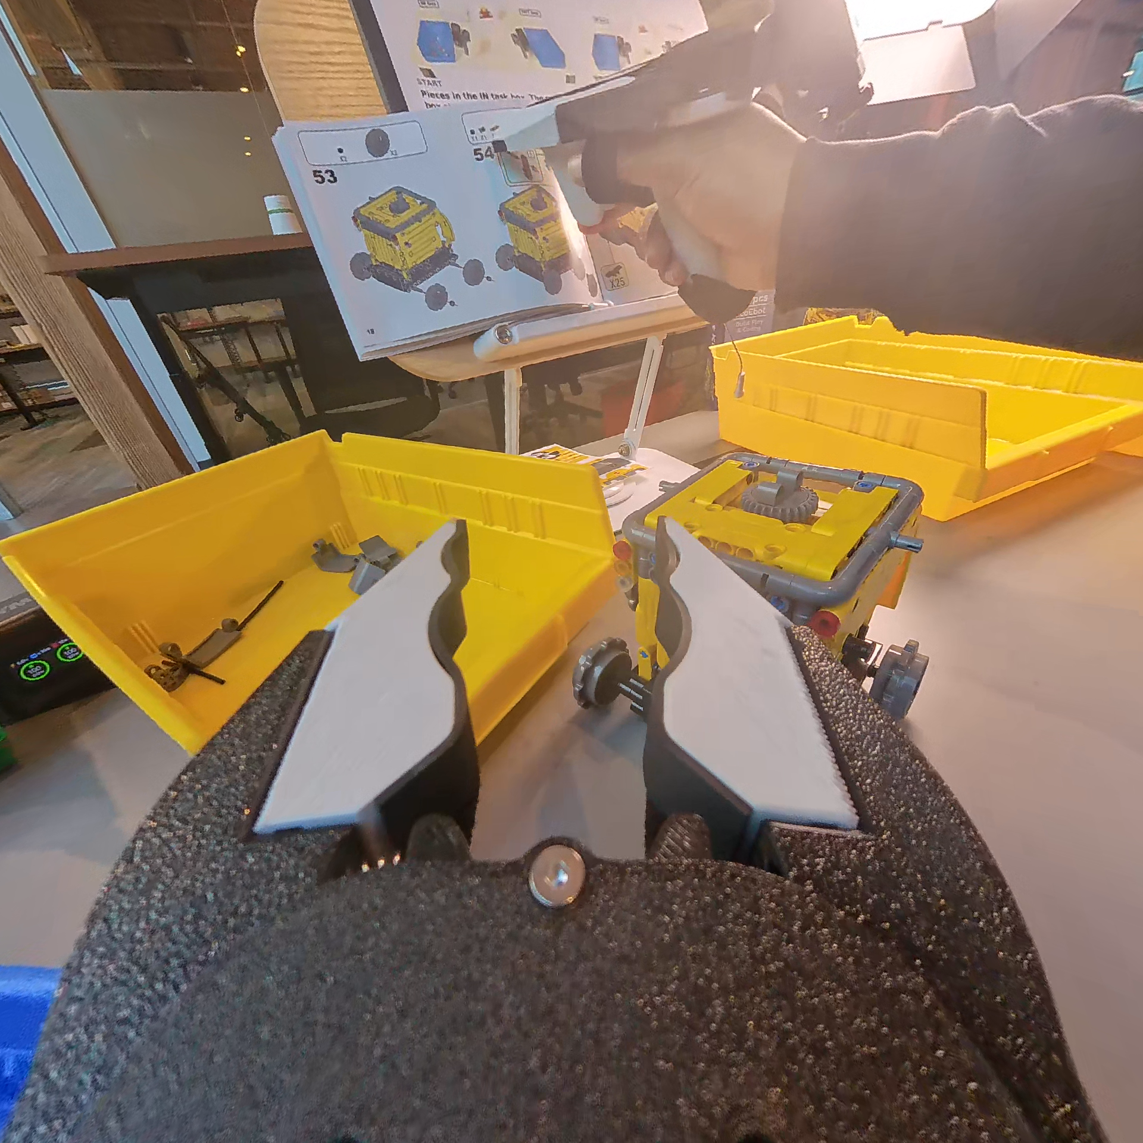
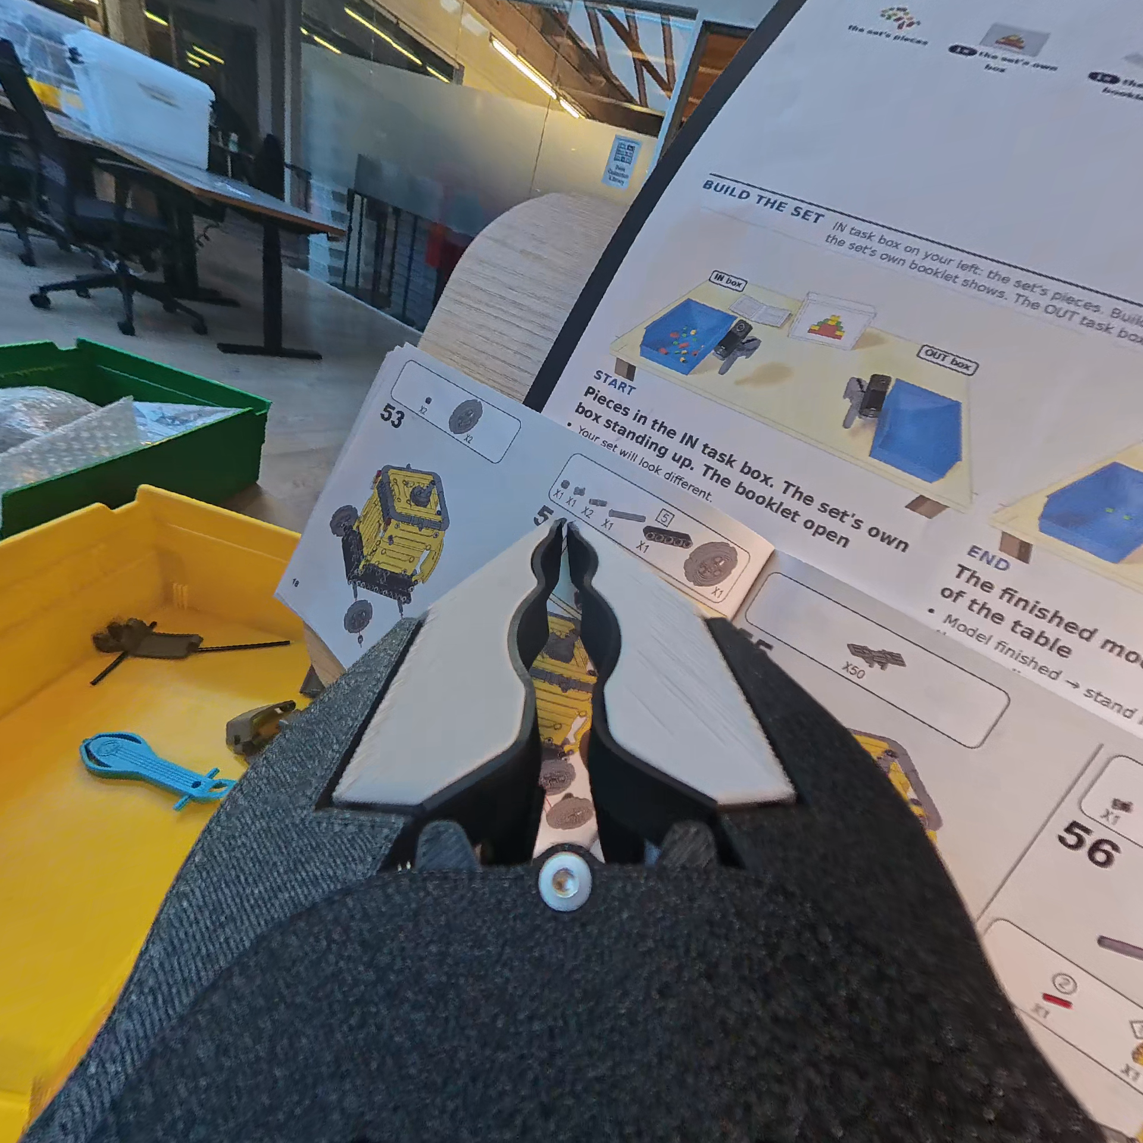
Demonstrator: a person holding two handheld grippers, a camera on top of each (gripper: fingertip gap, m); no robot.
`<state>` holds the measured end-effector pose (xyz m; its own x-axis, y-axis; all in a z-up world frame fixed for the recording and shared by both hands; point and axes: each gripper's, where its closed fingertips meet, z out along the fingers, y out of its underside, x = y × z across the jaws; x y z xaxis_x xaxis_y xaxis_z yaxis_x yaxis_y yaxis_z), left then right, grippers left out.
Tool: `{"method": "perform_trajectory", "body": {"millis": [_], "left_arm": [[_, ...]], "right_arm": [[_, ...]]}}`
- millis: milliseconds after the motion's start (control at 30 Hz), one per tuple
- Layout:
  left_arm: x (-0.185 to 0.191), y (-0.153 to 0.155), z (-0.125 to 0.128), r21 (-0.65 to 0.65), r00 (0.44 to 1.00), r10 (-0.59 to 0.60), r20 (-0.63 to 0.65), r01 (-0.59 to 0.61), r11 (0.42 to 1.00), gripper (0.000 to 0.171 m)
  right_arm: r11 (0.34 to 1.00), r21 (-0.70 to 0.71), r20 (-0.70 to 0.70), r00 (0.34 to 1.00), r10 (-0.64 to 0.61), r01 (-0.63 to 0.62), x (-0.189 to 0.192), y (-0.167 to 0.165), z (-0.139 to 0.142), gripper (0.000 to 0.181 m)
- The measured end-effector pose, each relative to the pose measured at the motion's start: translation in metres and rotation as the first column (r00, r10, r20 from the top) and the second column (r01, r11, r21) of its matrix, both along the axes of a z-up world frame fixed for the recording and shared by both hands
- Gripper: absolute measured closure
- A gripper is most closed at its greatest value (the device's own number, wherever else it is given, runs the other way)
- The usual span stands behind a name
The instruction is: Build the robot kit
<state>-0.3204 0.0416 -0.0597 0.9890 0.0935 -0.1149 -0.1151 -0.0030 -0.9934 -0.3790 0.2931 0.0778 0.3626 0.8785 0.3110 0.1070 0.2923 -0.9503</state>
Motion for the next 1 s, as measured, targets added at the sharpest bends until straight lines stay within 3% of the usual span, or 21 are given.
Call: {"method": "perform_trajectory", "body": {"millis": [500,800,1000], "left_arm": [[0.001,0.001,-0.005,-0.020,1.000,-0.013,0.012,0.013,1.000,0.120],[-0.005,0.000,-0.004,-0.010,1.000,0.013,0.009,-0.013,1.000,0.115],[-0.006,0.001,-0.006,-0.018,1.000,0.014,0.012,-0.014,1.000,0.115]], "right_arm": [[1.000,0.007,-0.003,1.000,-0.012,0.012,0.006,0.005,0.000,0.178],[1.000,0.015,0.003,1.000,-0.013,0.013,0.017,0.008,-0.004,0.175],[0.999,-0.026,-0.008,0.999,0.042,-0.042,0.036,-0.009,-0.009,0.173]]}}
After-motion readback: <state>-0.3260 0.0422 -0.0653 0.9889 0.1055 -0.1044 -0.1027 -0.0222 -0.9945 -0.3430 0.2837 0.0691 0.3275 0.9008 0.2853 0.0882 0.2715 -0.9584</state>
